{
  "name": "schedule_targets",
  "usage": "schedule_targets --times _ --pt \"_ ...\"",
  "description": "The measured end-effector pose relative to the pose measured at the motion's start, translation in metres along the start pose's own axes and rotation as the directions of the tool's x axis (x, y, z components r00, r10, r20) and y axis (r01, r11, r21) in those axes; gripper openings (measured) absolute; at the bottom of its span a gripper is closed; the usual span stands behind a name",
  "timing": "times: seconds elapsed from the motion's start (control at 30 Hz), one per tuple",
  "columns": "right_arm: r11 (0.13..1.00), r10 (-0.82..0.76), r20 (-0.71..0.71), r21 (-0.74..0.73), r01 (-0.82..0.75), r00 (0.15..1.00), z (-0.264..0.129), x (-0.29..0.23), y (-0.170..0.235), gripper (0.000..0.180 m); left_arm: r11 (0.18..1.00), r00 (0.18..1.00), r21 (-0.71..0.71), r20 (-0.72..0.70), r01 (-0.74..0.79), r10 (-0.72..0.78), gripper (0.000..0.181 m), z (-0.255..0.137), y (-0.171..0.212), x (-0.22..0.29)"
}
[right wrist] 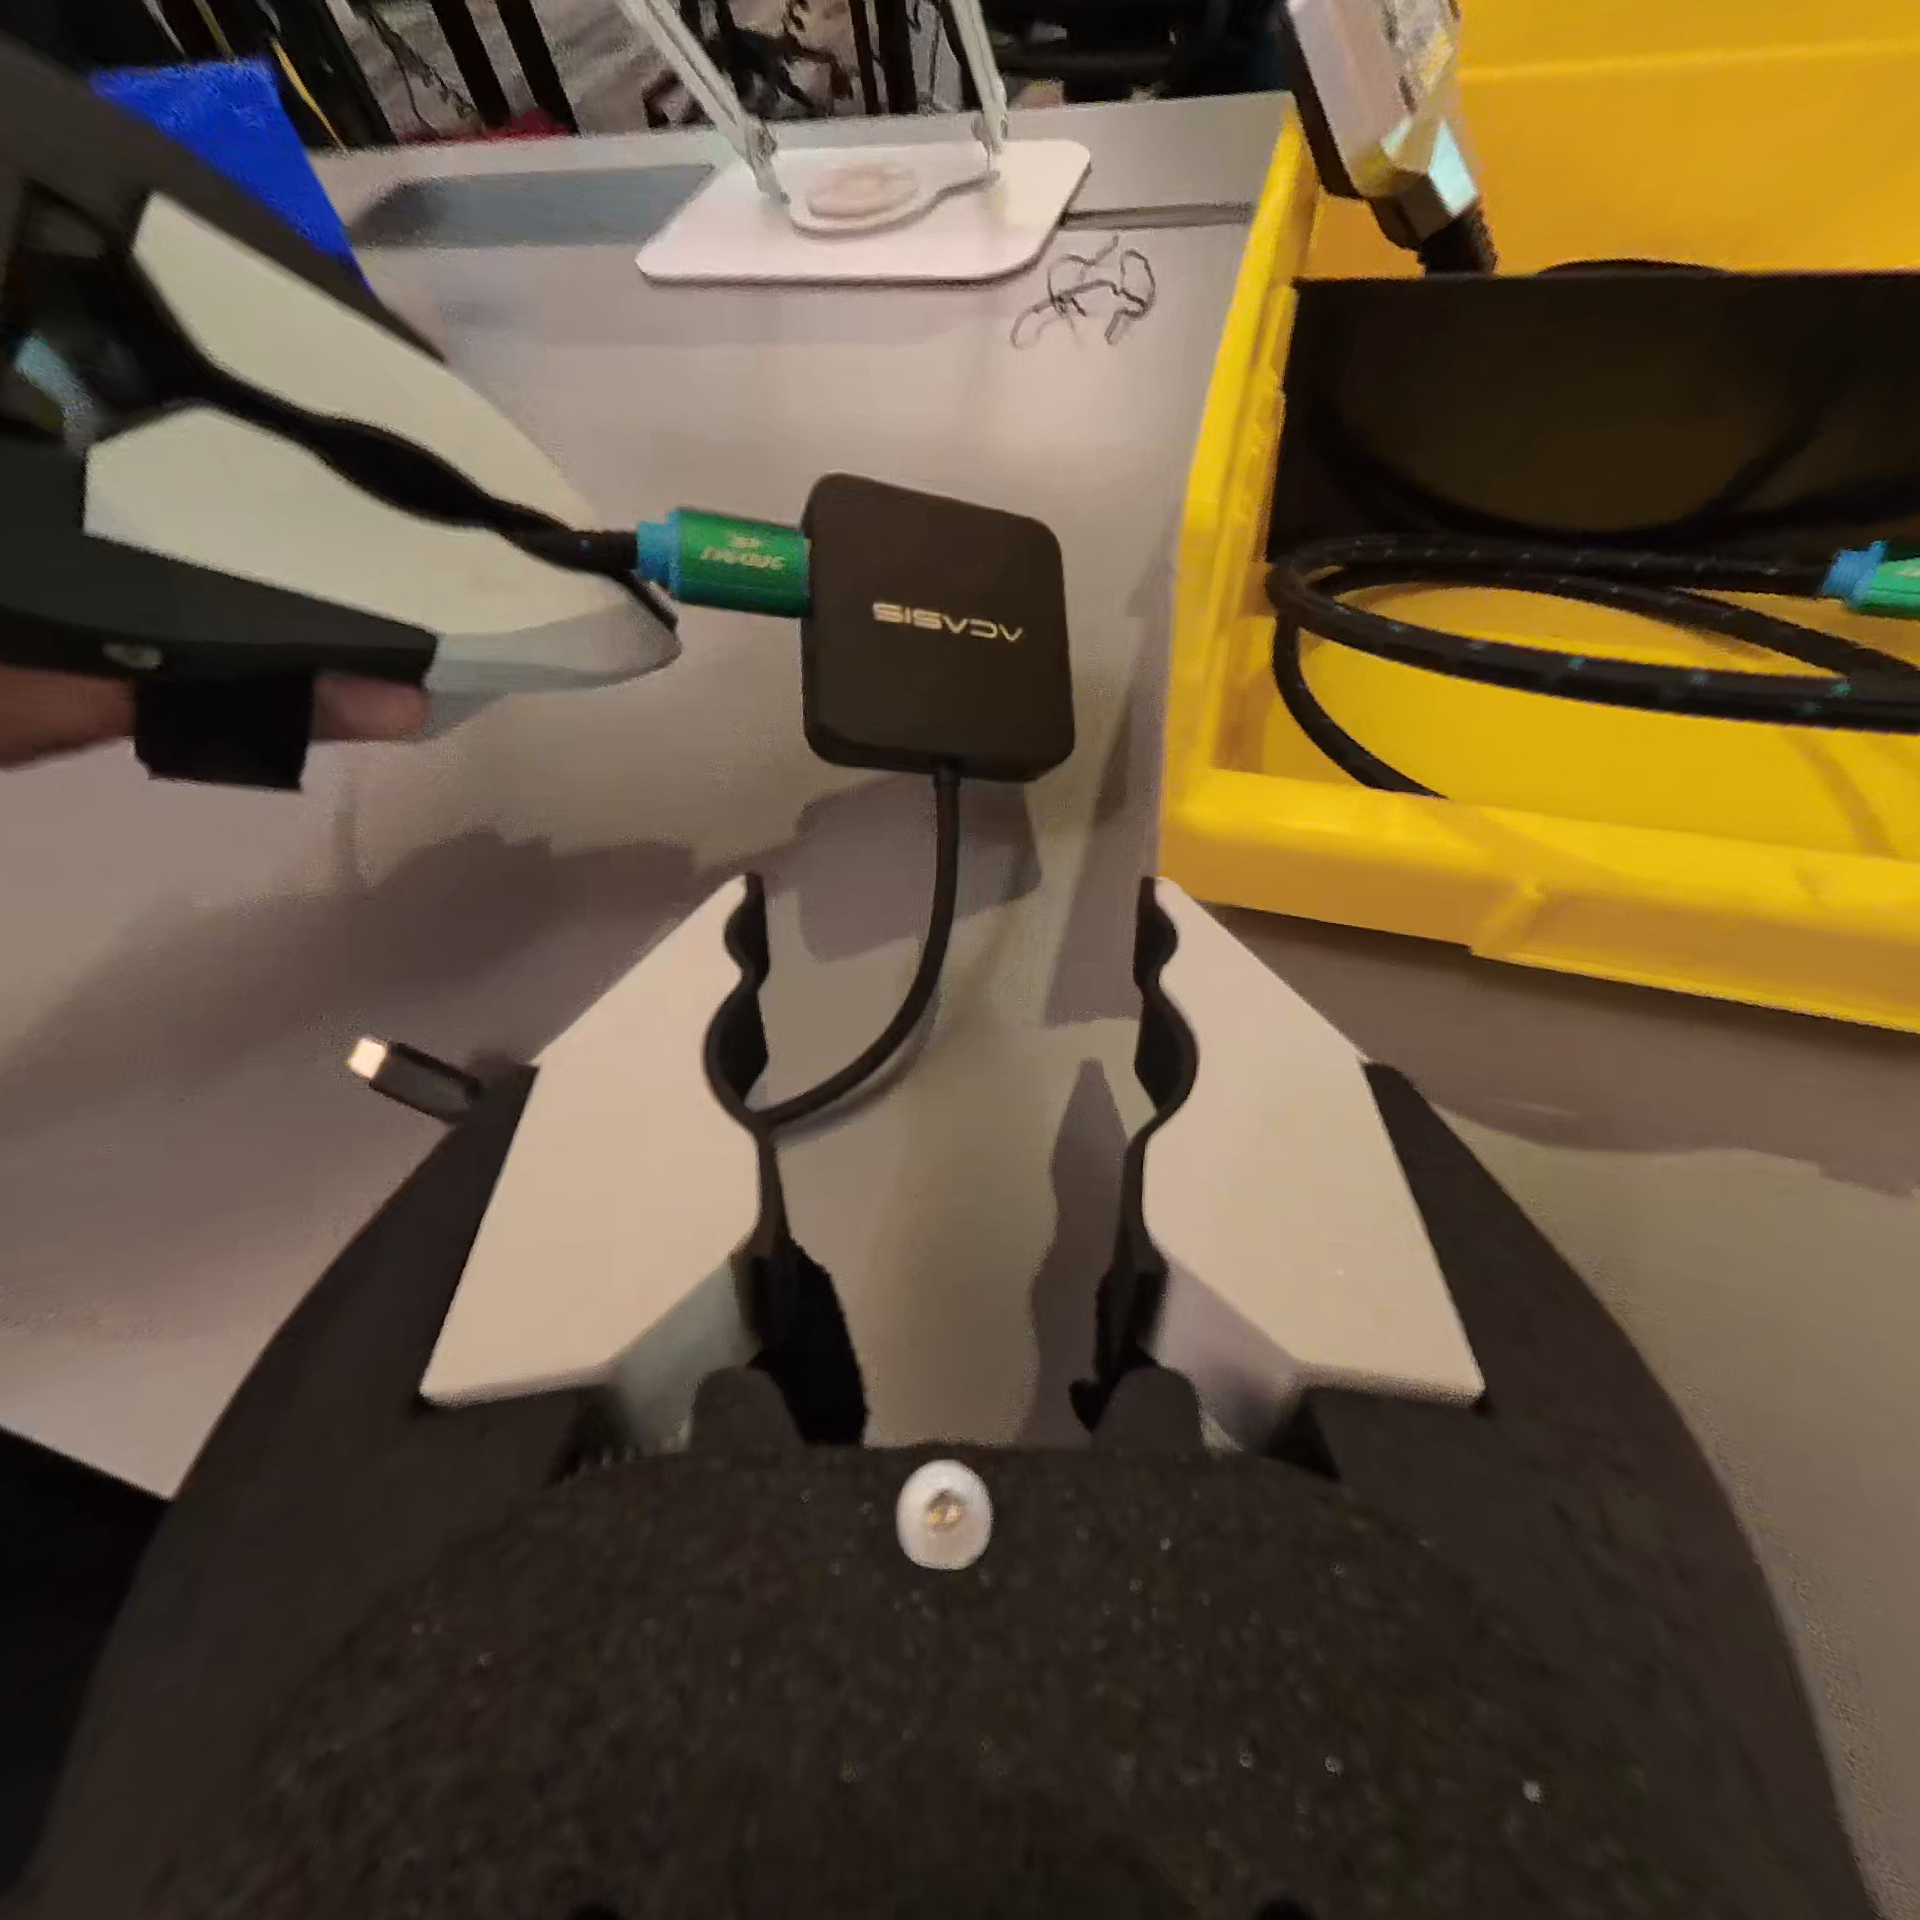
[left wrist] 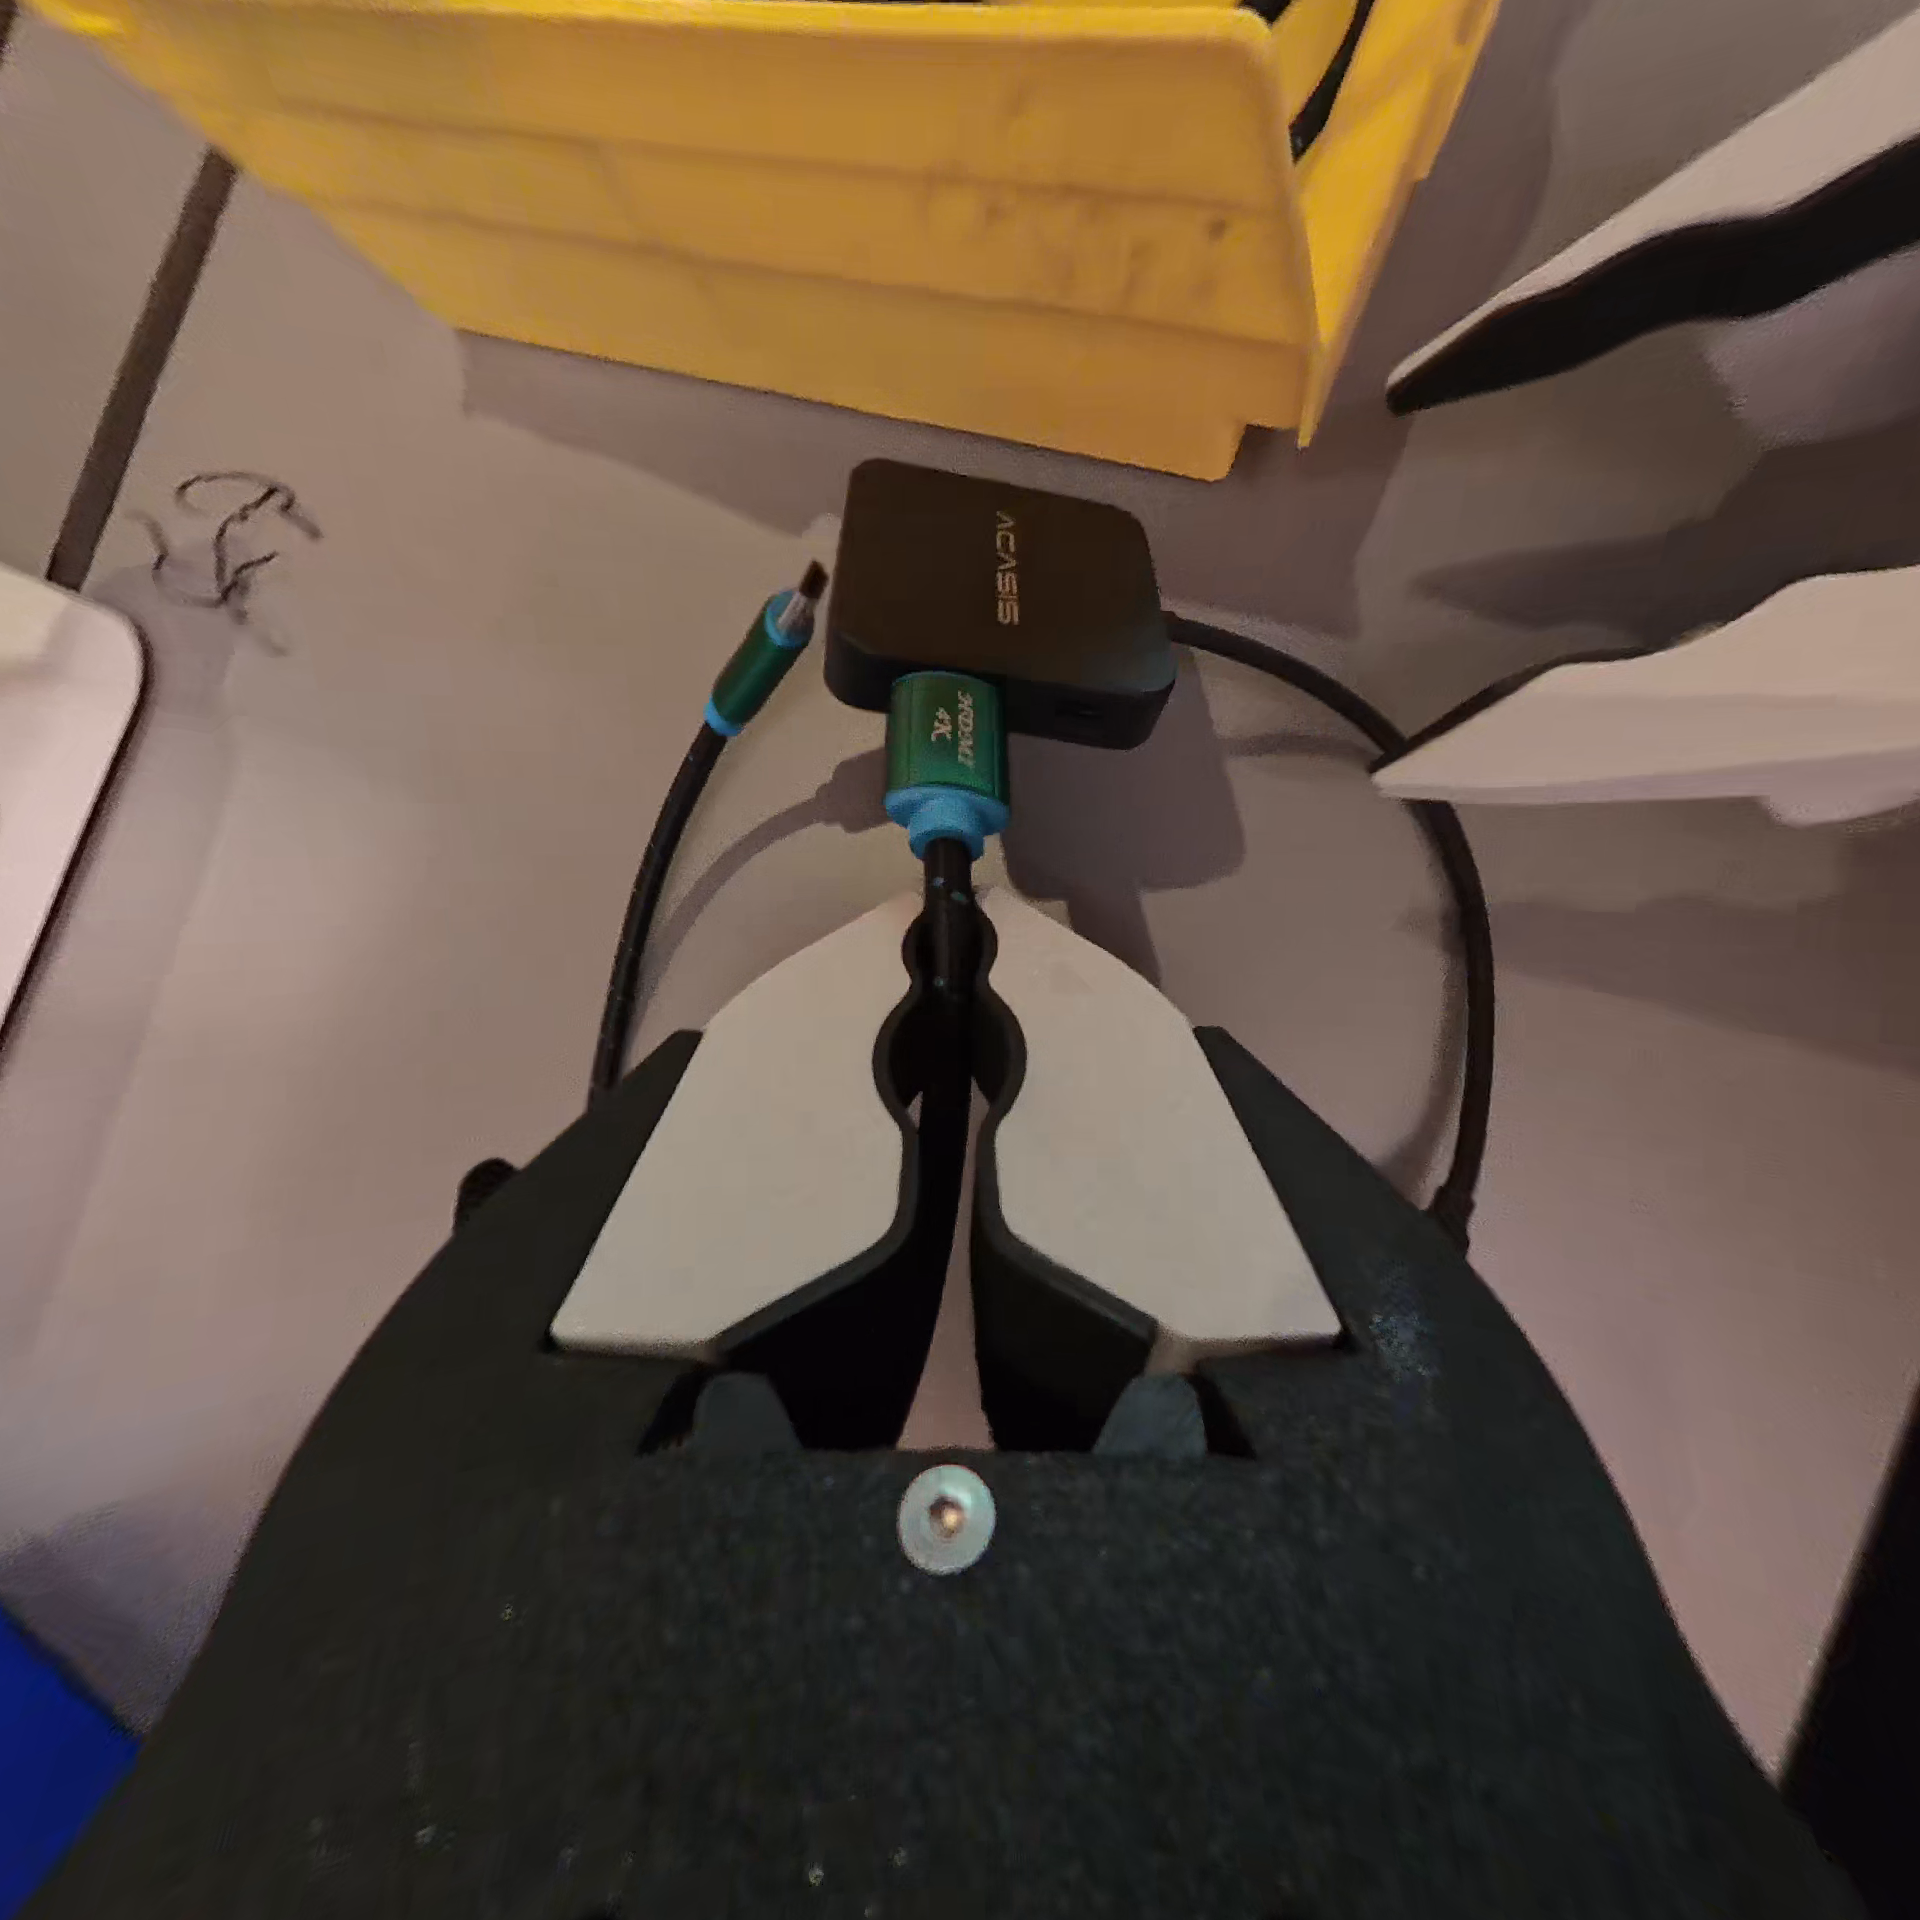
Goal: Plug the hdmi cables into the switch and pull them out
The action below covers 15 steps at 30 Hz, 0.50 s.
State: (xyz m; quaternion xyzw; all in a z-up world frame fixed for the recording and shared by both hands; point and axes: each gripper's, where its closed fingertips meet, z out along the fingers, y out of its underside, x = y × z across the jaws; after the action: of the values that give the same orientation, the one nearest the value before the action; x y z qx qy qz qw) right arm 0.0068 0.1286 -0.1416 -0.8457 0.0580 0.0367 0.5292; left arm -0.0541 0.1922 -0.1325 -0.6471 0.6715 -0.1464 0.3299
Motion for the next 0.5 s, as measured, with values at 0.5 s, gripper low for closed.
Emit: schedule_targets --times 0.5 --pt "0.969 -0.098 0.167 0.241 0.055 0.981 0.009 -0.093 -0.056 0.072 0.957 0.988 0.26 0.04 0.131 -0.147 0.002 -0.096 0.026 0.018"
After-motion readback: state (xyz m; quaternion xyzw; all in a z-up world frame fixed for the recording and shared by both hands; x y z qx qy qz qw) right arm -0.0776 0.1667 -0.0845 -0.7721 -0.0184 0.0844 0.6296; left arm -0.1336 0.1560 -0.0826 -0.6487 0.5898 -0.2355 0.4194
